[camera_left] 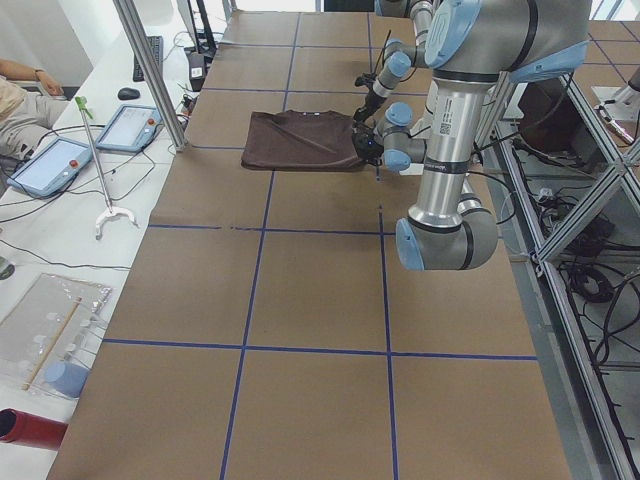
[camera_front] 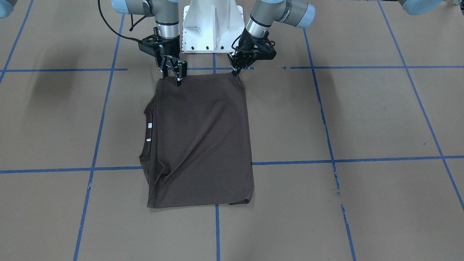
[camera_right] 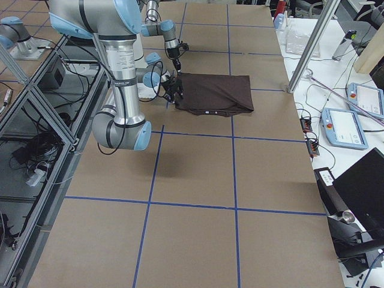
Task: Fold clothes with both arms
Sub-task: 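Close both grippers on the shirt's corners nearest the robot, then lift the near edge with both grippers and fold it away from the robot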
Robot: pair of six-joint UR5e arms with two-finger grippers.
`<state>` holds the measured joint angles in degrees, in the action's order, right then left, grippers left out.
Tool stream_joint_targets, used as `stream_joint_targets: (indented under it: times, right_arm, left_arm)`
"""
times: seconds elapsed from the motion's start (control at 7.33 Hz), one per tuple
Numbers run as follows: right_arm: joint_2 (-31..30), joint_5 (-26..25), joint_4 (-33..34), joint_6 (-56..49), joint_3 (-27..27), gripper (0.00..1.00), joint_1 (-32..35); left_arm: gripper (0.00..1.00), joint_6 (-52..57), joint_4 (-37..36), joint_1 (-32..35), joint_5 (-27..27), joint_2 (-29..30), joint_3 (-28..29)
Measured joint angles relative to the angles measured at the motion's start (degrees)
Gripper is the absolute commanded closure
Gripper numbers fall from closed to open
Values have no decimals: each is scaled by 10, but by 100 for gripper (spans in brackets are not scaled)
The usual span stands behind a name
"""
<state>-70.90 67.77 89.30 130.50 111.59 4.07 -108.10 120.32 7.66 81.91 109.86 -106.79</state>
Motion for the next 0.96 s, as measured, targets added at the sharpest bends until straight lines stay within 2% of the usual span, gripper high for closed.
stream_joint_targets:
  times: [0.55, 0.68, 0.96]
  right_arm:
    - [1, 0, 0, 3, 1, 100, 3]
    - [4, 0, 0, 3, 5, 100, 5]
    - [14, 1, 3, 3, 42, 100, 2]
  left_arm:
    - [100, 0, 0, 0, 0, 0, -2]
    - [100, 10, -1, 3, 1, -3, -16]
    - [100, 43, -5, 7, 5, -47, -93]
